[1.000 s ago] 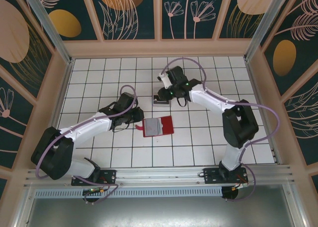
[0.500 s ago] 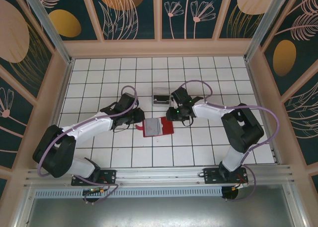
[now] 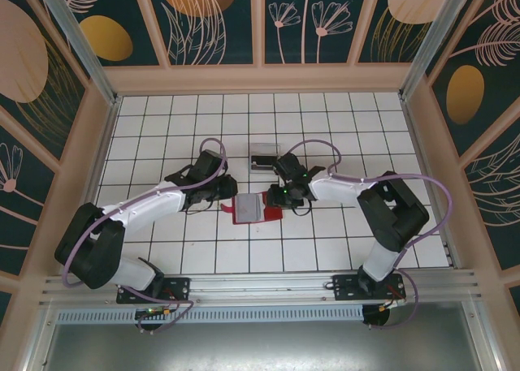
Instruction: Take the credit cards out of the card holder
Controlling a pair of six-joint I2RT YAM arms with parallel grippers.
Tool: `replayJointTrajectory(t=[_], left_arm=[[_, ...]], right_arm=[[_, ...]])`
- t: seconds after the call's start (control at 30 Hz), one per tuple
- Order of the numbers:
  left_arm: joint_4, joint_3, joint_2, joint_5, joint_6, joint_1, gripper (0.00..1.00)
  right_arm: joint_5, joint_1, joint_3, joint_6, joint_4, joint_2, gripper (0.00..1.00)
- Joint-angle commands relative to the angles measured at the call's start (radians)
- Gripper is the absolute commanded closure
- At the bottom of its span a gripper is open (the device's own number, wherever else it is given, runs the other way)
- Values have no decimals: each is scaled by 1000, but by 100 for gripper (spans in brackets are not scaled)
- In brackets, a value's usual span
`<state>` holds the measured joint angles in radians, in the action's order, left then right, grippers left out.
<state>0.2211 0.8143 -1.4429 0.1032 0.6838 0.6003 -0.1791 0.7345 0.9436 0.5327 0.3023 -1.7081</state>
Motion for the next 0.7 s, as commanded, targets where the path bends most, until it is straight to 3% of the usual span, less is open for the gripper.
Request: replayJointTrajectory(t=[0.0,0.2,0.53,0.67], left_arm=[[24,25,-14,-10,-23,-11,78],[31,16,-14,-14,-24,-30,77],[8,-38,23,20,-28,-116,77],[15,-57,52,21,-39,-151,77]], right_arm=[[97,27,50,33,92,35,63],[262,67,165,77,248,18,63],[69,106,257,144,131,-30,63],[309,124,364,157,335,-68,64]])
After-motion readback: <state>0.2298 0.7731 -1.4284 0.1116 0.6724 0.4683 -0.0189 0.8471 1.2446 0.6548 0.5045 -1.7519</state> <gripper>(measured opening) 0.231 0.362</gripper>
